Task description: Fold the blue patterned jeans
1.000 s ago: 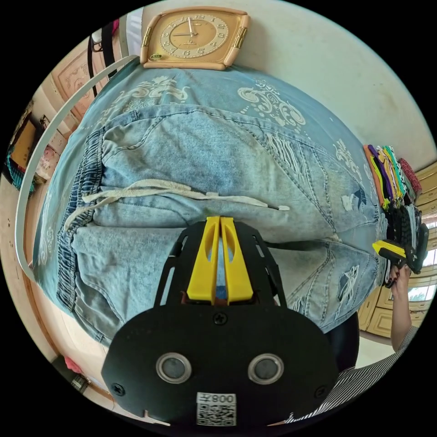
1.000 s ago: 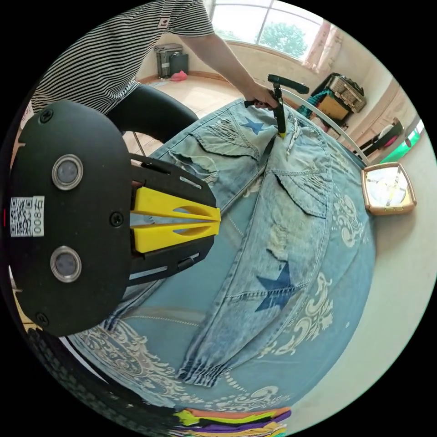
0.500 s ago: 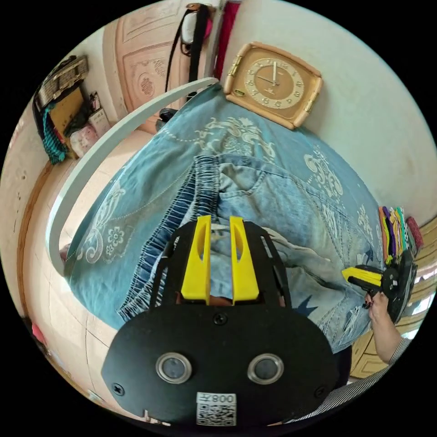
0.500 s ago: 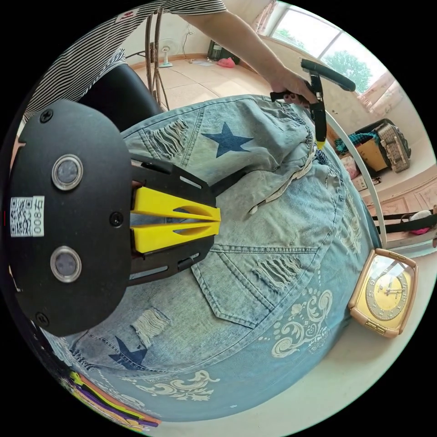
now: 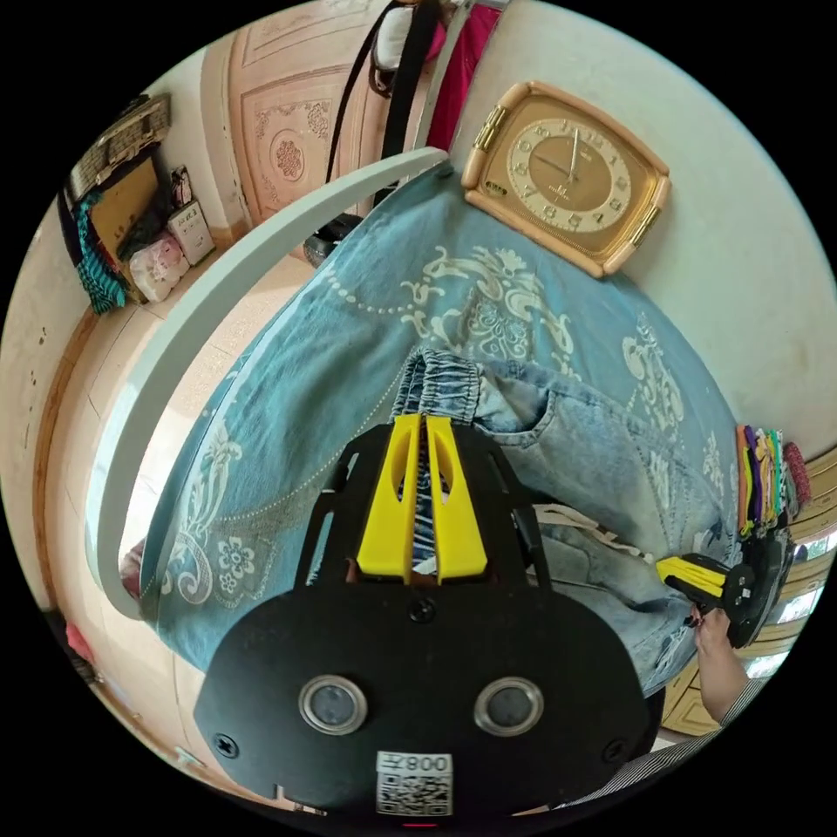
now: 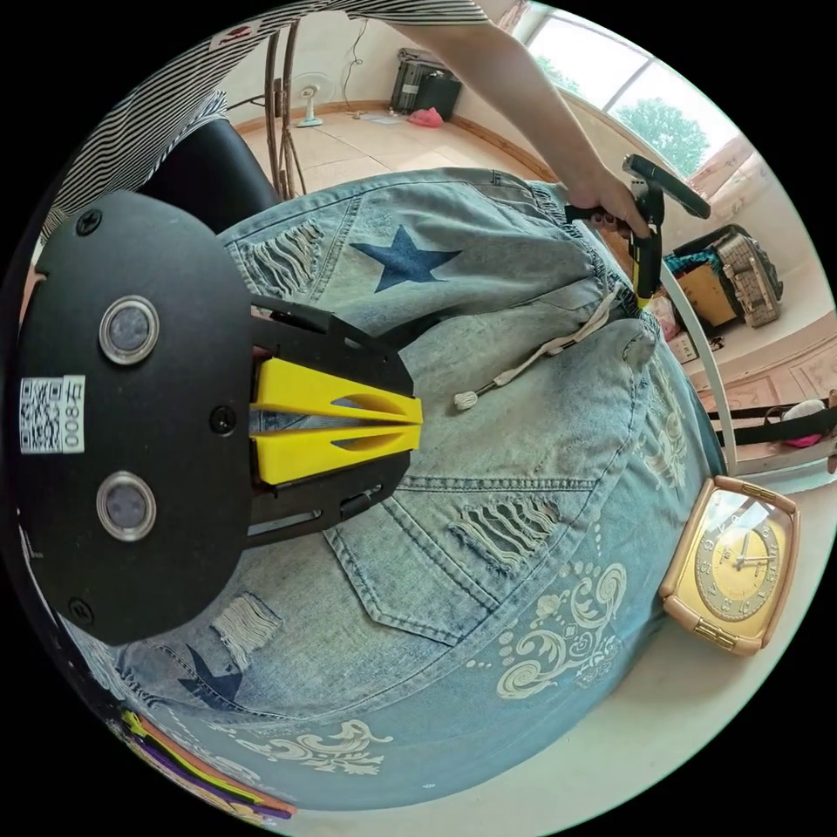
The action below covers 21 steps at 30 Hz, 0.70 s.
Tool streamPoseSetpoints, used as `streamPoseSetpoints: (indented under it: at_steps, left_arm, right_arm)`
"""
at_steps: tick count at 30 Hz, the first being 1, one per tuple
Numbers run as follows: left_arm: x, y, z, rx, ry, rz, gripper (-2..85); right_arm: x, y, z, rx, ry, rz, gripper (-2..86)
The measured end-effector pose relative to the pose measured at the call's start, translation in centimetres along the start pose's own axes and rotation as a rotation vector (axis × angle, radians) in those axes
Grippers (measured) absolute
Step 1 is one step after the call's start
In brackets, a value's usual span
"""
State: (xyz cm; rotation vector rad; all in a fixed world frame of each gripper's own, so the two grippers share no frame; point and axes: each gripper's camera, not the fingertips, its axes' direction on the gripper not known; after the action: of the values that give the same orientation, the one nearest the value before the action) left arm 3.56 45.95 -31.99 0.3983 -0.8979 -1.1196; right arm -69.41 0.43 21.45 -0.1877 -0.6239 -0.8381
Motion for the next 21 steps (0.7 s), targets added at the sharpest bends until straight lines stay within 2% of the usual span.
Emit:
streamPoseSetpoints:
  at_steps: [5,9,11,12,14,16,18,21]
  left_arm:
    - [-0.7,2.1,-3.5,0.152,0.022,-0.011,1.5]
    - [-1.9,6.1,-7.0,0.236,0.069,-0.003,1.3]
    - [-2.7,8.4,-8.1,0.25,0.075,-0.014,1.1]
    - [-3.2,9.9,-8.6,0.241,0.102,-0.017,0.9]
    - [-3.6,12.1,-9.0,0.224,0.129,-0.016,0.7]
    - [-3.5,13.6,-8.4,0.15,0.082,0.021,0.5]
    - [-3.3,14.8,-6.9,0.015,-0.114,0.071,0.3]
    - [-4.0,15.4,-7.0,0.035,-0.075,0.056,0.1]
  right_arm:
    - [-1.2,-1.5,1.8,-0.009,0.063,-0.056,0.0]
    - [-1.2,-2.0,2.3,0.048,0.023,-0.049,0.1]
    - [-1.1,-2.8,2.3,0.009,-0.006,-0.038,0.0]
    - [-1.0,-3.4,2.2,-0.017,-0.006,-0.035,0.0]
    - [-0.8,-4.0,1.4,0.055,0.027,-0.017,0.0]
    - [-0.2,-5.2,0.9,0.112,0.046,0.008,0.0]
    - [0.3,-6.7,1.8,0.067,0.059,0.01,0.0]
    - [1.1,-8.4,3.6,0.015,0.128,-0.016,0.0]
